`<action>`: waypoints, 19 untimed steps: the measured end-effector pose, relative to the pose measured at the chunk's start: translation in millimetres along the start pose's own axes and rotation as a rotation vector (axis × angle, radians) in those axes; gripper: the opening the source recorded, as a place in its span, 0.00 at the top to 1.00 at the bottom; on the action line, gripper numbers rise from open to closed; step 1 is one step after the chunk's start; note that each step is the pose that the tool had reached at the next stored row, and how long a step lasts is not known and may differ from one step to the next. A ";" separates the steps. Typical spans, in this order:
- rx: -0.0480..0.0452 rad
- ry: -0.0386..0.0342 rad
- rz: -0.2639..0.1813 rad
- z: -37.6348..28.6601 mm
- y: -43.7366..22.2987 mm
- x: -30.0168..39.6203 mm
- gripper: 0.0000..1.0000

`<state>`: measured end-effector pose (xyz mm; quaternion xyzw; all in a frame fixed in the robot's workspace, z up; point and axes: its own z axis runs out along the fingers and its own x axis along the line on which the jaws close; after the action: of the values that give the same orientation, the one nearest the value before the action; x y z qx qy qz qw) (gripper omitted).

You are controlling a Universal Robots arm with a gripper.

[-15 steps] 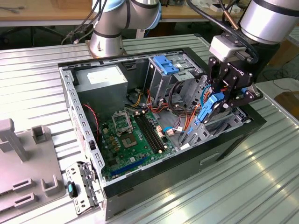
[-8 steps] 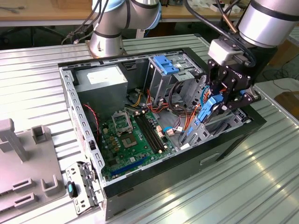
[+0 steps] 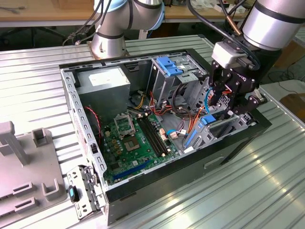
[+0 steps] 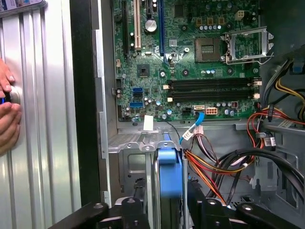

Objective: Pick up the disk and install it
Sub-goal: 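Insert the disk into the insertion slot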

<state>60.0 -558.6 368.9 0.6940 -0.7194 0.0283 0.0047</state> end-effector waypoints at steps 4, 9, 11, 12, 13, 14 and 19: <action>0.0000 0.0002 0.000 0.1 0.1 0.0 0.51; 0.0000 0.0000 0.000 0.2 -0.9 -0.1 0.64; 0.0000 -0.0001 0.000 0.2 -2.0 -0.1 0.82; 0.0000 0.0000 0.000 0.2 -2.1 -0.1 0.88; 0.0000 0.0001 0.000 0.2 -2.2 -0.1 0.88; 0.0000 0.0001 0.000 0.2 -2.3 -0.1 0.89; 0.0000 0.0000 0.000 0.2 -2.4 -0.1 0.89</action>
<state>62.5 -558.6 368.7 0.6939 -0.7195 0.0283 0.0047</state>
